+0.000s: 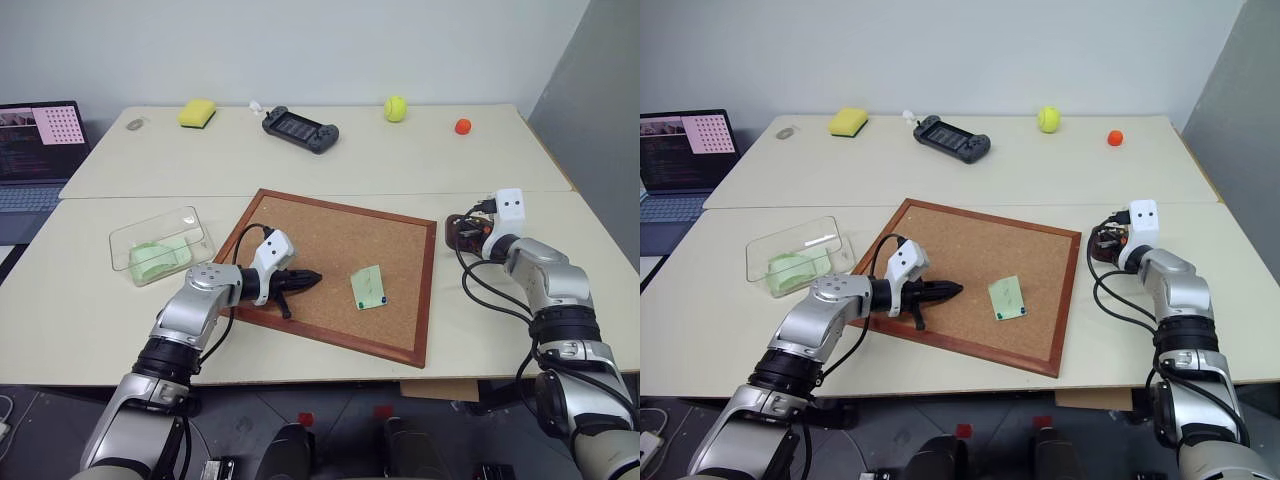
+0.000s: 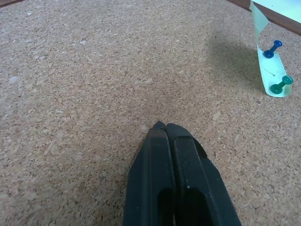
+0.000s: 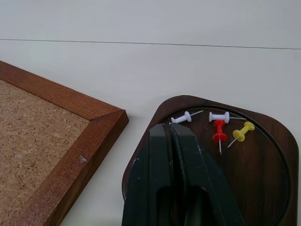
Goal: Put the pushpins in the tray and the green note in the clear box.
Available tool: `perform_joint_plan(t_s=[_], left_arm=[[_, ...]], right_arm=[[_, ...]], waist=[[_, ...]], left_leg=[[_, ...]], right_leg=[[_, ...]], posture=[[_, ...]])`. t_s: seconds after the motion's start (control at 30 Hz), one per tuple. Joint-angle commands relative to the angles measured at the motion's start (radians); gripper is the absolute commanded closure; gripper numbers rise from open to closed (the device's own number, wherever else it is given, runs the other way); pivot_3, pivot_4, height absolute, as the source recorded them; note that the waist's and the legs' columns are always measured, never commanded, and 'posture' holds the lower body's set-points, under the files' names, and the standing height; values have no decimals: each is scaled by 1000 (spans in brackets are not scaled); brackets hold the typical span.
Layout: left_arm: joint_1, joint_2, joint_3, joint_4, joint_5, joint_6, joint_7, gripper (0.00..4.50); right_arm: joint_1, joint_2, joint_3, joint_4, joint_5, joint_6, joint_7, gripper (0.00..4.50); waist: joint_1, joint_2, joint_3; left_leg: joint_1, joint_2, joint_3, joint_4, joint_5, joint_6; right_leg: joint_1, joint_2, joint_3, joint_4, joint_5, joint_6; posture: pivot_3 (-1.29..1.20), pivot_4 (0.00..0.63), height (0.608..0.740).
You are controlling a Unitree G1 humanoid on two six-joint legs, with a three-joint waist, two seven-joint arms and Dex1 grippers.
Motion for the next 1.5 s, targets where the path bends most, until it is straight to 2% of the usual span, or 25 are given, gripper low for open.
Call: perform_joint_plan(t_s=[0.03,0.3,0.37,0.57,0.7,0.8,0.9,1.0,1.17,1.47,1.5], left_arm=[[22,13,-23,38,46,14,7,4500],[16,14,-27,44,50,4,3,4500],[14,12,-29,46,51,0,3,4500],[12,9,-34,47,51,-4,2,4500],[8,11,-34,50,50,-4,-1,4500],[9,12,-35,49,49,-3,-2,4500],[9,11,-35,48,49,-2,-6,4500],[6,8,-38,49,51,-1,-10,4500],[0,4,-40,50,53,0,-14,4500],[-3,8,-35,51,62,-1,-20,4500],[-1,9,-35,48,62,-1,-19,4500]], right_arm=[[-24,-6,2,12,-10,-30,2,3536],[-23,-19,-5,26,-17,-52,-1,1918],[-19,-23,-10,15,-16,-49,2,1393],[7,-49,-14,-100,10,-21,46,61],[63,-94,0,-274,29,33,102,28],[126,-127,-11,-505,147,170,186,28],[215,-189,11,-694,267,250,332,28],[316,-253,54,-805,294,202,458,28],[398,-278,125,-851,269,73,565,28],[373,-182,262,-752,203,-55,580,28],[371,-173,274,-741,195,-63,579,207]], waist=[[0,0,0],[0,0,0],[0,0,0],[0,0,0],[1,0,0],[2,0,0],[1,0,0],[2,0,0],[1,0,0],[2,0,0],[2,0,0]], left_leg=[[0,0,0,0,0,0],[0,0,0,0,0,0],[0,0,0,0,0,0],[0,0,0,0,0,0],[0,0,-1,0,0,0],[-1,0,-2,0,0,0],[-1,0,-2,0,0,0],[-1,0,-2,0,0,0],[-1,0,-1,0,0,0],[-1,0,-1,0,0,0],[-1,0,-1,0,0,0]], right_leg=[[0,0,0,0,0,0],[0,0,0,0,0,0],[0,0,0,0,0,0],[0,0,0,0,0,0],[0,0,0,0,0,0],[0,0,-1,-1,0,0],[0,0,-1,-1,0,0],[0,0,-2,-2,0,0],[0,0,-1,-2,0,1],[0,0,-1,-2,-2,3],[0,0,-1,-2,-1,3]], posture=[[0,150,740],[0,150,740],[0,150,740],[0,150,740],[0,150,740],[0,150,740],[0,150,740],[0,150,740],[0,150,740],[0,150,740],[0,150,740]])
